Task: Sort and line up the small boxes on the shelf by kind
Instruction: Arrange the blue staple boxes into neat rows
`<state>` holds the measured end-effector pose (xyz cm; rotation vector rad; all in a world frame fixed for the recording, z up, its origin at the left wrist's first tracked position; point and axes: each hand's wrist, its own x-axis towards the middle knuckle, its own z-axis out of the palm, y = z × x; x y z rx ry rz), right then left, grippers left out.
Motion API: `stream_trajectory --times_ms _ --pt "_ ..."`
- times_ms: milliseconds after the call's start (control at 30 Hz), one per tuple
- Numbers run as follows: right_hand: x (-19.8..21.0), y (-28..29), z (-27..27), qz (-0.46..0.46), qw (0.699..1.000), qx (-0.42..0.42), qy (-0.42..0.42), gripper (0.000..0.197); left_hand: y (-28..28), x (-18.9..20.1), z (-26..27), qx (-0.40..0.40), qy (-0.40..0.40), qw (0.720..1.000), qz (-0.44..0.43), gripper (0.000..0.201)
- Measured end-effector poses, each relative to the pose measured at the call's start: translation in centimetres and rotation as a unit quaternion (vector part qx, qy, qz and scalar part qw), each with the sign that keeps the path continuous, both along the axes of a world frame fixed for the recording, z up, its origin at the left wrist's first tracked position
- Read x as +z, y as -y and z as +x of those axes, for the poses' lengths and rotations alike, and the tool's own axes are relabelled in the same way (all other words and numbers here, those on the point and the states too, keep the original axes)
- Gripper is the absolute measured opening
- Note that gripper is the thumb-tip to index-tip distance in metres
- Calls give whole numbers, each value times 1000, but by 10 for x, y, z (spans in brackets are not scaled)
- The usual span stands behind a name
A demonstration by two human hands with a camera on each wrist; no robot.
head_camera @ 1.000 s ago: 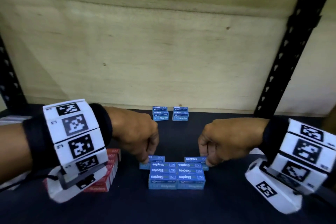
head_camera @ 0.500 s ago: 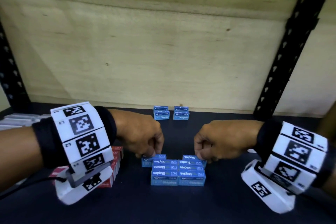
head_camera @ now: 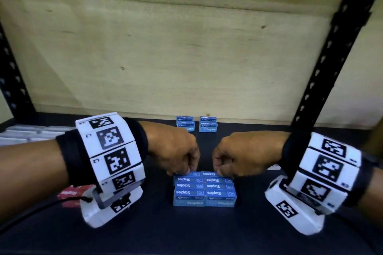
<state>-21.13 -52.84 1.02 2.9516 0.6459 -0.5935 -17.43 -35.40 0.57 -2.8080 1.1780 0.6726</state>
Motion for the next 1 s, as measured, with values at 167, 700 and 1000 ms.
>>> stream_trajectory --times_ms 167,700,1000 --pt "0 0 3 -4 1000 -9 -12 15 1 -2 2 15 -5 1000 1 15" --pt "23 15 96 -38 990 -81 112 14 4 14 91 87 187 978 17 25" --pt "8 7 146 -84 990 -78 80 31 16 4 129 102 166 979 56 34"
